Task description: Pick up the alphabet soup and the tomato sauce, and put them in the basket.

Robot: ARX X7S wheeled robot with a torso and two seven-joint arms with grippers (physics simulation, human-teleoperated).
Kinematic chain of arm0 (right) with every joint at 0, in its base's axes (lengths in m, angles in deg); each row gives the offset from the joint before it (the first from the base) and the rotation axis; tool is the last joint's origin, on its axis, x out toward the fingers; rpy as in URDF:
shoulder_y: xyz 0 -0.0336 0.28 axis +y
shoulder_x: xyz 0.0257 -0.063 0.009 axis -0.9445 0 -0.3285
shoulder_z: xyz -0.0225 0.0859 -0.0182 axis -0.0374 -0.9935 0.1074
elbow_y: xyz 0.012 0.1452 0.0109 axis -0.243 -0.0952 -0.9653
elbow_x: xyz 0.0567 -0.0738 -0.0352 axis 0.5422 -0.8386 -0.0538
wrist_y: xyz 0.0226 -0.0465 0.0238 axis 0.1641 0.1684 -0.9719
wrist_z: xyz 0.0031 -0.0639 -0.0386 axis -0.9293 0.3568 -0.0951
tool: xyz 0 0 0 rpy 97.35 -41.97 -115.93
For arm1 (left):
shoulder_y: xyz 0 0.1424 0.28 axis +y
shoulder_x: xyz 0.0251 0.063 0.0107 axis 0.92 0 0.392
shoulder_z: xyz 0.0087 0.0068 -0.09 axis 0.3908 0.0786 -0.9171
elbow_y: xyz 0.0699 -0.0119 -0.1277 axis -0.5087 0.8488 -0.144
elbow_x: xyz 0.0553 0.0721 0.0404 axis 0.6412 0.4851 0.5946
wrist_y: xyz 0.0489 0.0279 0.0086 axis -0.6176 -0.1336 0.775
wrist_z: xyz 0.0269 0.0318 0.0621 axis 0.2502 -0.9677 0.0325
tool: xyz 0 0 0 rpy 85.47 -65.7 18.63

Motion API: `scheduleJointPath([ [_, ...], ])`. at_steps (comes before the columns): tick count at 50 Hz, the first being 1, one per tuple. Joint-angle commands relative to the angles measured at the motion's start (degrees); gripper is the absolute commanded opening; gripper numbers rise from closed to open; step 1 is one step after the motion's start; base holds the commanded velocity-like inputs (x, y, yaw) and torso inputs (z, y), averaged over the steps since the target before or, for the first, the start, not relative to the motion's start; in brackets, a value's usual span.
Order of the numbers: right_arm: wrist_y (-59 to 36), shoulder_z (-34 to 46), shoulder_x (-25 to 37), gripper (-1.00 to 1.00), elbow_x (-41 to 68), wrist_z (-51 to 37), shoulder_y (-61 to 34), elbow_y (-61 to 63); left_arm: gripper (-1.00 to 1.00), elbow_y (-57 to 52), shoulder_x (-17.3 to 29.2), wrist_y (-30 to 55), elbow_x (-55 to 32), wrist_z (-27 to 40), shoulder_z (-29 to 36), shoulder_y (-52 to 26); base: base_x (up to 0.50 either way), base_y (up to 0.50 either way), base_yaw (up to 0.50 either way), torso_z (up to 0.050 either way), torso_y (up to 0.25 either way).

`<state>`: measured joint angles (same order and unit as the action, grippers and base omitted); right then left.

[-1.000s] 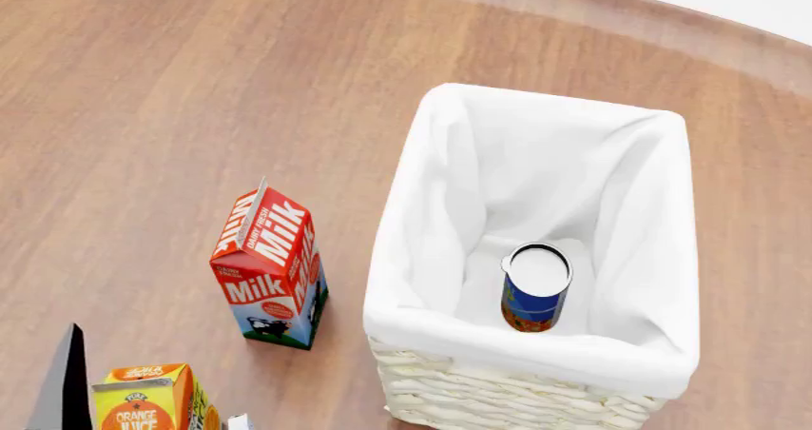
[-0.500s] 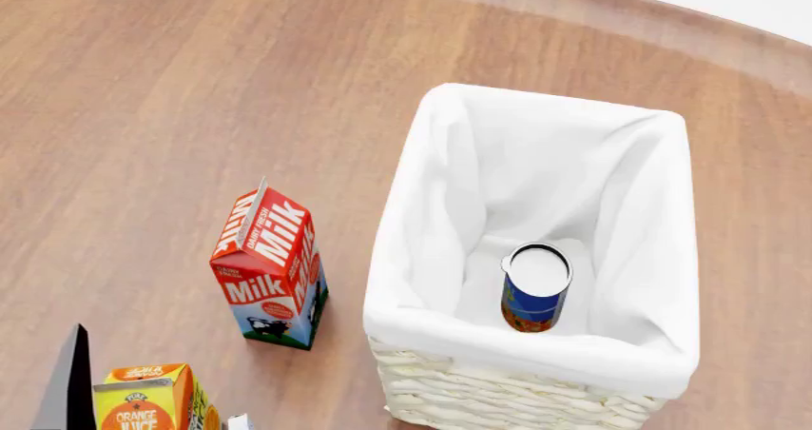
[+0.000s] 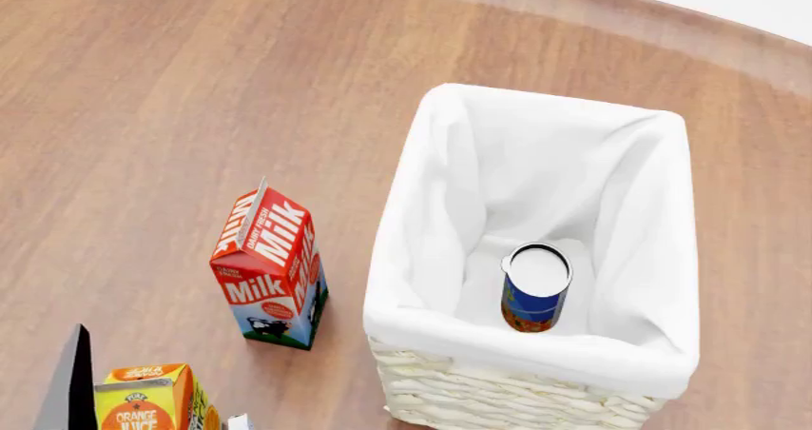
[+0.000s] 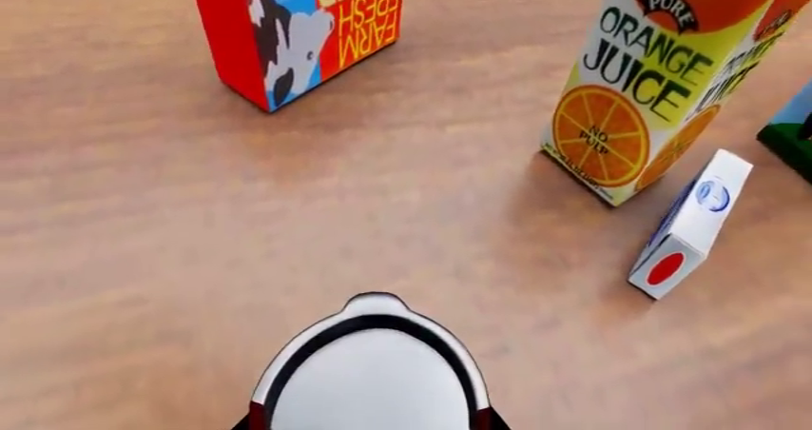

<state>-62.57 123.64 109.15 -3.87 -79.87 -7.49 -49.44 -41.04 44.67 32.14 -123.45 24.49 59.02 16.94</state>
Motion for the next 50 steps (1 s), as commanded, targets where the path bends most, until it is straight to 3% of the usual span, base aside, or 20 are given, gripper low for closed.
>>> scheduleJointPath([
  [1,0.7,-3.1,1.4,-1.00,-1.0,-0.9,0.3,4.4,1.00,1.9,-1.4,-3.7,1.2,-2.7,-0.6,-0.1,0.00,0.00,0.00,0.000,0.000],
  [27,1.3,-7.9,11.2,-1.00,-0.2,-10.0,2.0,14.9,1.00,2.2,-1.4,-3.8,1.6,-2.7,0.0,-0.2,0.00,0.00,0.00,0.000,0.000],
  [50,7.1,-13.2,24.0,-1.00,-0.1,-21.4,7.1,25.5,1.00,0.7,-1.1,-1.9,-0.1,-1.6,0.2,-2.0,0.00,0.00,0.00,0.000,0.000],
])
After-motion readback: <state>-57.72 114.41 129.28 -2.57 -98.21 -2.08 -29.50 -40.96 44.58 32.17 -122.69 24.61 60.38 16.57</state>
